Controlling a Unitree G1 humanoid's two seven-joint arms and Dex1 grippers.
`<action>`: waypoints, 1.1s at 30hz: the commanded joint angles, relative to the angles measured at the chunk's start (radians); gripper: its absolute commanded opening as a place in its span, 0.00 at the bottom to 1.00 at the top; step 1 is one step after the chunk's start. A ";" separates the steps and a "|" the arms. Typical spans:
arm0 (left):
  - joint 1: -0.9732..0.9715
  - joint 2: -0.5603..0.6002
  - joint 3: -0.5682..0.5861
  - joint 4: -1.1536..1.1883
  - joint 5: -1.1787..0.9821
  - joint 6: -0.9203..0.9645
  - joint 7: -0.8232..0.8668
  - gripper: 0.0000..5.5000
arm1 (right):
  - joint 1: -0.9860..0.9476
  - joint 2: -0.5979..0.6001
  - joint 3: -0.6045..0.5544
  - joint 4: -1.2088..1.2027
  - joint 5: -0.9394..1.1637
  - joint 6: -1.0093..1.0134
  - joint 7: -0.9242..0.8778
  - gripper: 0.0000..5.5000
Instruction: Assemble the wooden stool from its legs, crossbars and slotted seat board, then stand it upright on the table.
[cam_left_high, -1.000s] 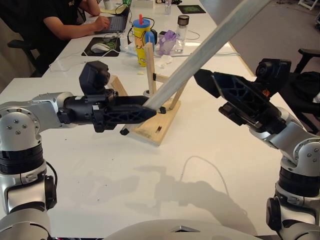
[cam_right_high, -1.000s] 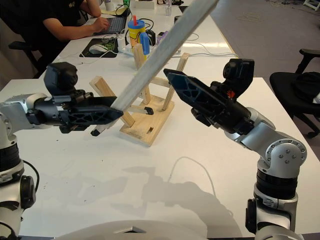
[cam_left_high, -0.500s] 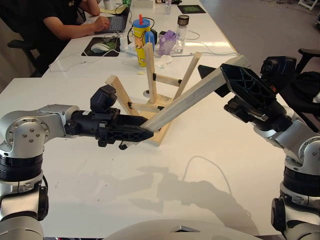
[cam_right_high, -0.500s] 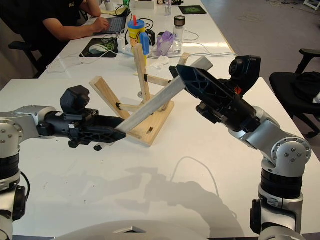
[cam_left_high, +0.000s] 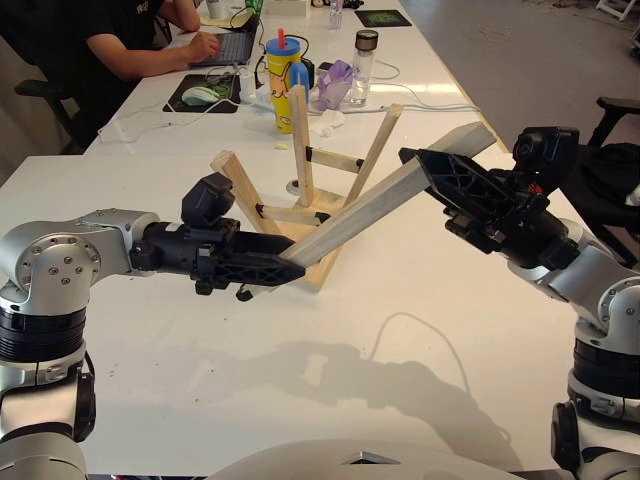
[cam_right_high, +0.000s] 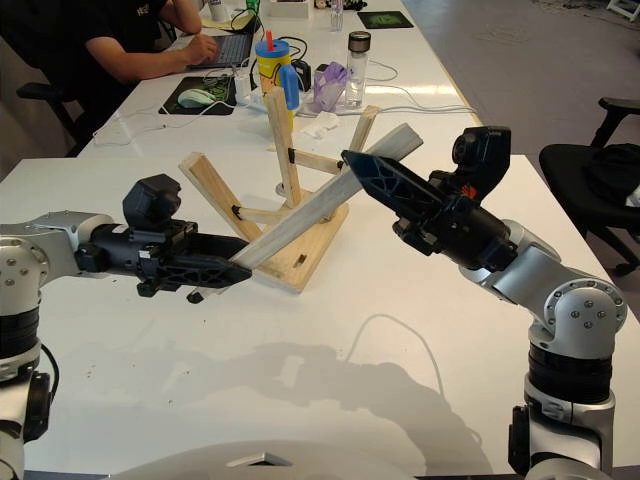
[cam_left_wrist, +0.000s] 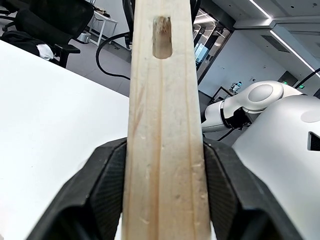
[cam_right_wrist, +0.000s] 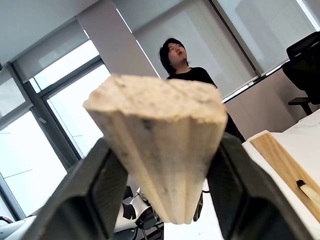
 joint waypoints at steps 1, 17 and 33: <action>-0.003 0.015 -0.010 -0.026 0.074 -0.071 -0.003 0.38 | 0.010 -0.014 0.014 0.003 -0.025 0.019 0.026 0.39; 0.213 -0.071 -0.268 0.122 0.670 -0.516 0.244 0.63 | 0.050 -0.004 0.103 0.086 -0.762 -0.192 0.222 0.37; 0.226 -0.255 -0.457 0.371 1.061 -0.708 0.390 0.63 | -0.080 0.039 0.307 0.238 -1.224 -0.397 0.392 0.37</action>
